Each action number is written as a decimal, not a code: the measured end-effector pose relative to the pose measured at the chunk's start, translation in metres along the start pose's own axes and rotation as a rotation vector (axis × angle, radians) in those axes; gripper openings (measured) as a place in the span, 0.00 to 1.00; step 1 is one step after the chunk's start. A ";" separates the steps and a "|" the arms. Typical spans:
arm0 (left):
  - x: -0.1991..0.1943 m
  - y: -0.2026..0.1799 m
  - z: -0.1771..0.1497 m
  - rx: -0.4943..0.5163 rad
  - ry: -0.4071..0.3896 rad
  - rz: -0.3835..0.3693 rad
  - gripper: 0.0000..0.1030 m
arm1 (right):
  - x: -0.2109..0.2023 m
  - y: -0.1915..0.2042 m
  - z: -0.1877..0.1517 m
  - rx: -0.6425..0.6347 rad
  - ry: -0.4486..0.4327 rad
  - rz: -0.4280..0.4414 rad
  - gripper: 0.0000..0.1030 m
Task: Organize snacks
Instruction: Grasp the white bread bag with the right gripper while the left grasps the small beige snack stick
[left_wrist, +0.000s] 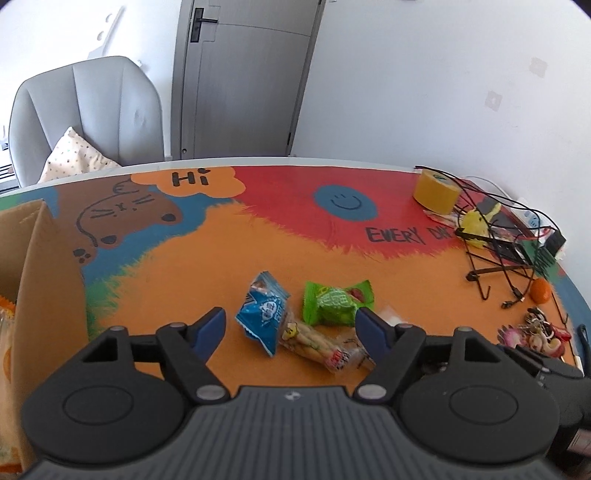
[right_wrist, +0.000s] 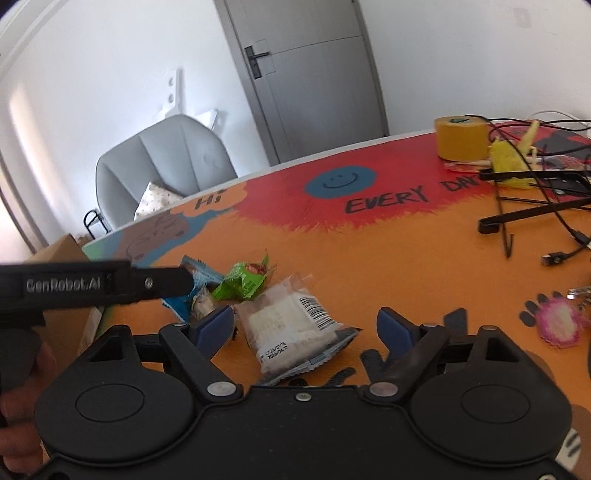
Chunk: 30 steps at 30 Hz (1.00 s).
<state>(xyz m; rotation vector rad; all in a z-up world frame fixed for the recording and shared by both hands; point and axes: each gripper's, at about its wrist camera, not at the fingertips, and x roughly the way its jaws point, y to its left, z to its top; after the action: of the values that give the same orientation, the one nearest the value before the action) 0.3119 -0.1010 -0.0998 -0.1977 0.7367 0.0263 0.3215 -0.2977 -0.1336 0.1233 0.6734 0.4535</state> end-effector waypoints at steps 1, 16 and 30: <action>0.001 0.000 0.000 -0.002 0.000 0.004 0.74 | 0.003 0.001 -0.001 -0.011 0.010 0.004 0.76; 0.027 -0.022 -0.012 0.007 0.043 0.083 0.74 | -0.011 -0.033 -0.008 0.071 0.005 -0.016 0.54; 0.039 -0.038 -0.027 0.062 0.039 0.194 0.52 | -0.038 -0.060 -0.019 0.133 -0.016 -0.060 0.55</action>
<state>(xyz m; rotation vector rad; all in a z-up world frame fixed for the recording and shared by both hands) 0.3268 -0.1452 -0.1387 -0.0669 0.7926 0.1846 0.3052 -0.3693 -0.1413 0.2313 0.6895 0.3499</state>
